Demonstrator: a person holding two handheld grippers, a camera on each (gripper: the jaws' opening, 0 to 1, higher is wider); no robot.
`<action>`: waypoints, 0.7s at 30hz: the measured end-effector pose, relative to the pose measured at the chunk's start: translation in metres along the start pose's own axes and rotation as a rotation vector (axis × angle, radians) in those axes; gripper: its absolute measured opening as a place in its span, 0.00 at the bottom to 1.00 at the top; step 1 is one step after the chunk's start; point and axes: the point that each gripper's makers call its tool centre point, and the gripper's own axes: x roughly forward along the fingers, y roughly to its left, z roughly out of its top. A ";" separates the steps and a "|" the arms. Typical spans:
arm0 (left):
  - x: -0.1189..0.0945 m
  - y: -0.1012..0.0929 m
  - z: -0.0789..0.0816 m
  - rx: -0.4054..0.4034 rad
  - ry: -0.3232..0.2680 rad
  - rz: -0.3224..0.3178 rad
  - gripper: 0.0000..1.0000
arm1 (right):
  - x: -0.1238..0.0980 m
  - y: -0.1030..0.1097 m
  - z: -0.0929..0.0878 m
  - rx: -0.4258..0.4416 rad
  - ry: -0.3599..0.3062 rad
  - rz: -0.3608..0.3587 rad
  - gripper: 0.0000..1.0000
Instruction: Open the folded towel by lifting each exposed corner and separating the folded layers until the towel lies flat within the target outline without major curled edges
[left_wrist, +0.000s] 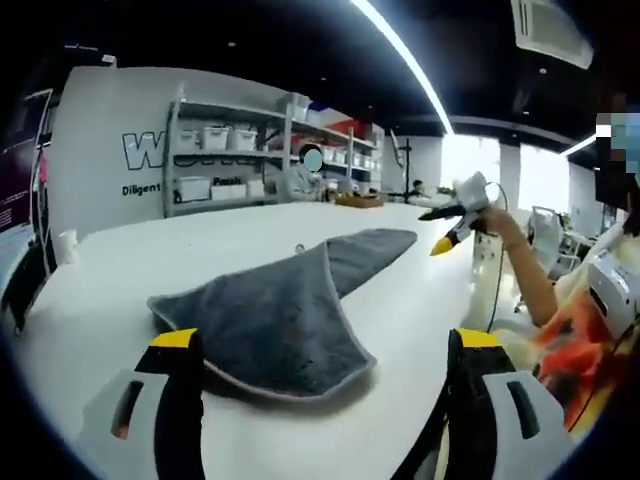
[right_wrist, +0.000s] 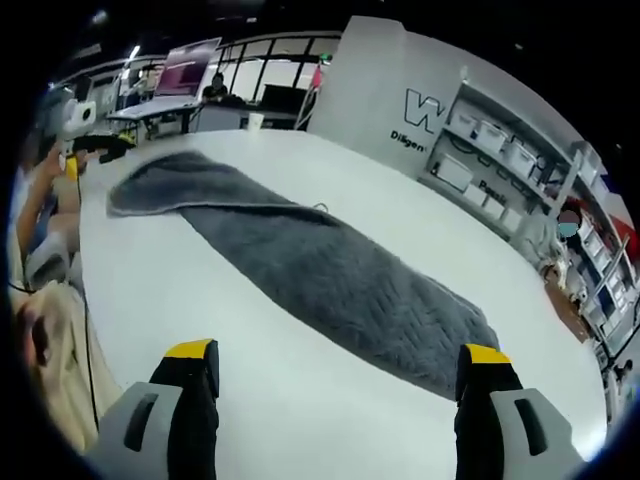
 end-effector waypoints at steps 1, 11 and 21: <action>-0.002 0.000 0.000 -0.001 0.002 0.000 1.00 | 0.002 0.004 0.008 -0.010 -0.030 0.013 0.99; -0.019 0.000 0.002 0.019 0.033 0.017 0.99 | 0.034 0.027 0.059 -0.054 -0.204 0.139 0.83; -0.027 -0.007 -0.004 0.064 0.073 0.002 0.99 | 0.076 0.008 0.105 -0.128 -0.239 0.157 0.49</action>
